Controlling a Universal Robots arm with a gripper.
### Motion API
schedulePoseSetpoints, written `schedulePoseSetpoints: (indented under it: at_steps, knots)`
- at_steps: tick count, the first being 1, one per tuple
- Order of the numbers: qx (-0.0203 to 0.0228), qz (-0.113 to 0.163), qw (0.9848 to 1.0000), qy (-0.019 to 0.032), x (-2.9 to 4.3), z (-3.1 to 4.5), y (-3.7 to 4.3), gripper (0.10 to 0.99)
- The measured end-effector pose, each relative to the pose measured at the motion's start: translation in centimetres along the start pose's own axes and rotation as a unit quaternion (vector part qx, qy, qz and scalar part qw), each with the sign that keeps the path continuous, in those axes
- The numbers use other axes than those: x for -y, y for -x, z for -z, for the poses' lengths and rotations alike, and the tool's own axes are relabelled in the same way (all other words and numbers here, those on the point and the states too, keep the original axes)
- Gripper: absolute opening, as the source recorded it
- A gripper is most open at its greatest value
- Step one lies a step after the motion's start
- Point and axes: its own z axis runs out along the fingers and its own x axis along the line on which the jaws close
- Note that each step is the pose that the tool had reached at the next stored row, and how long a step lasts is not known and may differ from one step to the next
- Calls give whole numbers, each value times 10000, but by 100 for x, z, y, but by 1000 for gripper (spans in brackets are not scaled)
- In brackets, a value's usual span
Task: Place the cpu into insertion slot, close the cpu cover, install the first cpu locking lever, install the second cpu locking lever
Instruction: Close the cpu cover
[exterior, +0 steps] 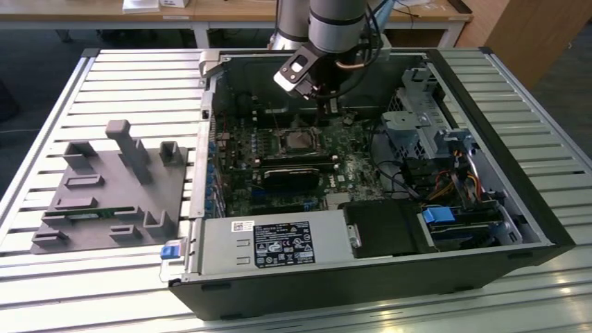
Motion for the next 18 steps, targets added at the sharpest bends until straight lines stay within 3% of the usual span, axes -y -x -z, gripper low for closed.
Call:
schedulePoseSetpoints:
  at_steps: [4,13,18]
  knots:
    - [1,0,10000,0,77,-17,-1,106]
    - [5,0,10000,0,161,-170,2,106]
    - [6,0,10000,0,184,-175,2,106]
